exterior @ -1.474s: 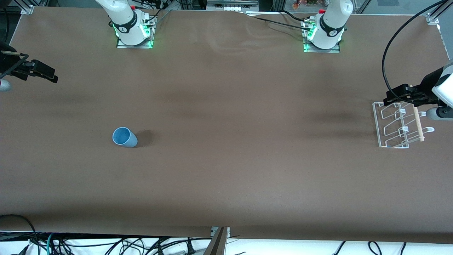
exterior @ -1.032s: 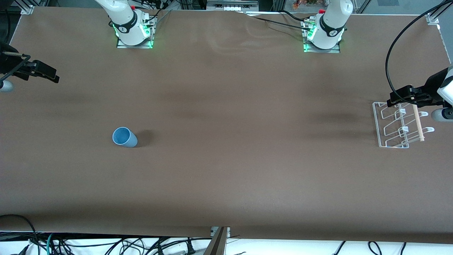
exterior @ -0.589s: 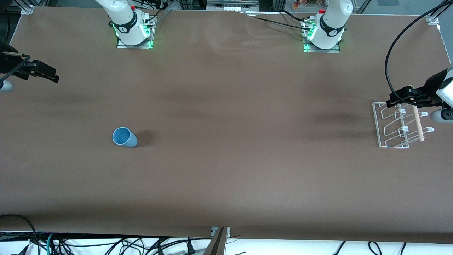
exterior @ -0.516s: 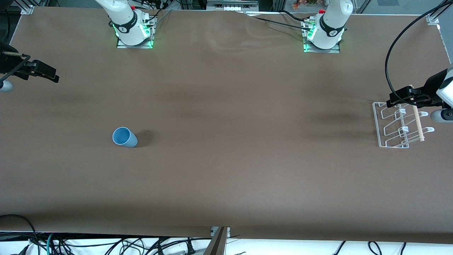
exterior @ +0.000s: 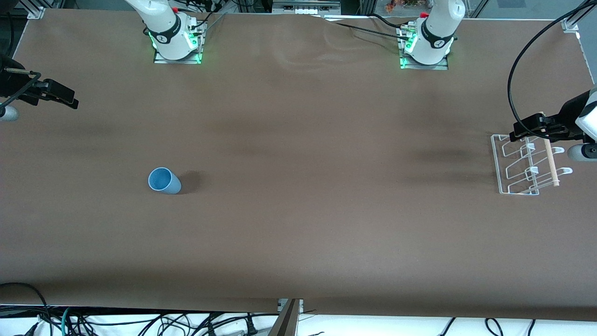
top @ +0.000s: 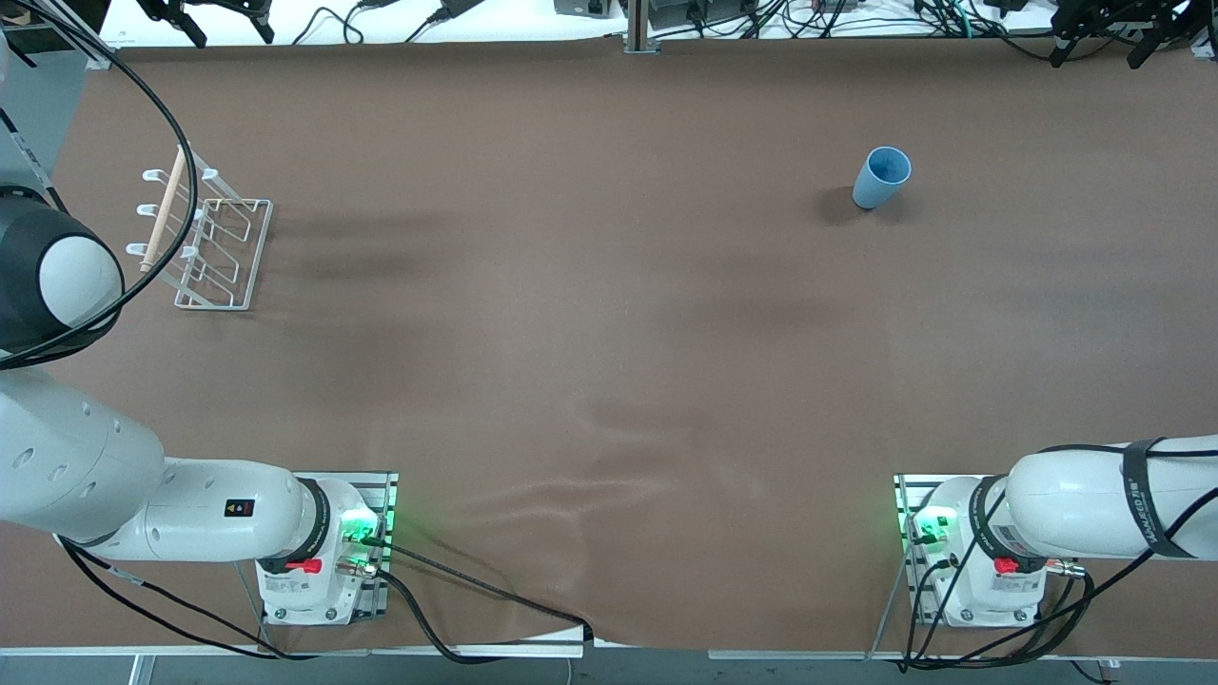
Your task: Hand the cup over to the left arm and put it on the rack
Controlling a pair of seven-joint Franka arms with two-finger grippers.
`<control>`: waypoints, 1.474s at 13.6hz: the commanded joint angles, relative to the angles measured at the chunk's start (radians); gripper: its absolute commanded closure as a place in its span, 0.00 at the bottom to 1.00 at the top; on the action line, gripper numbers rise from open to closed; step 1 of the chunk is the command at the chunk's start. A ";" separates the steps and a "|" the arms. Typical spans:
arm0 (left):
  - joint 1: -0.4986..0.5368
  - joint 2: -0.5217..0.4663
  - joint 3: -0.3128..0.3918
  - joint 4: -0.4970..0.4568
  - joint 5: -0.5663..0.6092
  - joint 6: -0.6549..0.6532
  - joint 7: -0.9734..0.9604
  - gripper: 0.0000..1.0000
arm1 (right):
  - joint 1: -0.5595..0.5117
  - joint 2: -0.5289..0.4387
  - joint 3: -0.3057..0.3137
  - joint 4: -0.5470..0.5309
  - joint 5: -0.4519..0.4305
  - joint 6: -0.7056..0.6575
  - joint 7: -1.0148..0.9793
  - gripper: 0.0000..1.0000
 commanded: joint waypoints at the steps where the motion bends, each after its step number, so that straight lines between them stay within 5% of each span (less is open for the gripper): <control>1: 0.002 0.017 -0.001 0.041 0.020 -0.022 -0.006 0.00 | 0.008 -0.006 -0.006 -0.002 -0.007 -0.011 -0.006 0.00; 16: 0.004 0.023 -0.002 0.039 0.014 -0.022 -0.005 0.00 | 0.012 0.060 -0.003 -0.006 -0.011 -0.047 -0.004 0.00; 20: -0.005 0.020 -0.007 0.039 0.016 -0.021 -0.003 0.00 | 0.015 0.152 -0.003 -0.008 0.004 0.135 -0.001 0.00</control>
